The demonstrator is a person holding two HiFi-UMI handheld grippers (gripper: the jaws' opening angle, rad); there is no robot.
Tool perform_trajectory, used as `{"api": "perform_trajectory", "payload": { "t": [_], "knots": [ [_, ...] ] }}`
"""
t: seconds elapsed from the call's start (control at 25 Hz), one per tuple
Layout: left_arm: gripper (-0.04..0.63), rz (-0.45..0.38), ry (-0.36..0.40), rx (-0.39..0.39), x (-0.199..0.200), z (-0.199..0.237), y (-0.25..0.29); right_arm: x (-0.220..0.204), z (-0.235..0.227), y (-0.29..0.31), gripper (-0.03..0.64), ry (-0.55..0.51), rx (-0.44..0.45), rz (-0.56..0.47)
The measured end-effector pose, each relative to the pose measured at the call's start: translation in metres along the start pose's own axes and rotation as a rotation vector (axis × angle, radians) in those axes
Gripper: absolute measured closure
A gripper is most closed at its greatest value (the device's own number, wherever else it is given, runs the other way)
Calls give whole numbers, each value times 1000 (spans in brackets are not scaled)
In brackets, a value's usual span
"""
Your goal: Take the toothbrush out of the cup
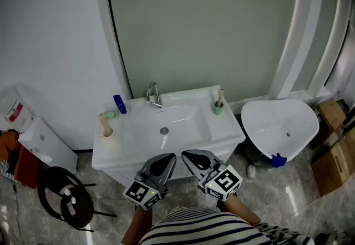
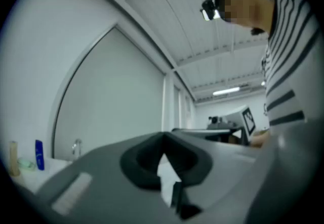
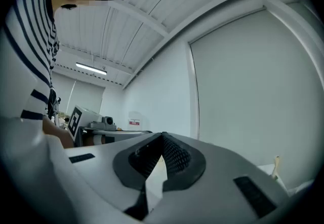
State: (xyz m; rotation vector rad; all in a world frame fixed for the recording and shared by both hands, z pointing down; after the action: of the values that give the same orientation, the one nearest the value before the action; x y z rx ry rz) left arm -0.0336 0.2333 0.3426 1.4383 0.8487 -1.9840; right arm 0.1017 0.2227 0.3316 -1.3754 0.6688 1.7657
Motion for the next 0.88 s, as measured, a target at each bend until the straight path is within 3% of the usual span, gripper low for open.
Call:
{"api": "perform_trajectory", "payload": {
  "t": [0.88],
  "knots": [
    [589, 28, 12, -35, -3, 4, 1, 4, 6, 13, 611, -30, 72, -13]
  ]
}}
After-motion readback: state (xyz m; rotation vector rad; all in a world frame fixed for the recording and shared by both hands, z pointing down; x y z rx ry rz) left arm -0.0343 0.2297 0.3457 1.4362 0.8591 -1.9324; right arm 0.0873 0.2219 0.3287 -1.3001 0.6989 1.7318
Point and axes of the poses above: the fingertips, and each gripper's own axes: y forward along the fingers, z to its left, x out of its top, the point moved 7 cm from there along -y, backward along the fingers, and after that the axes turned 12 degrees about -y, right-handed, at the moved point
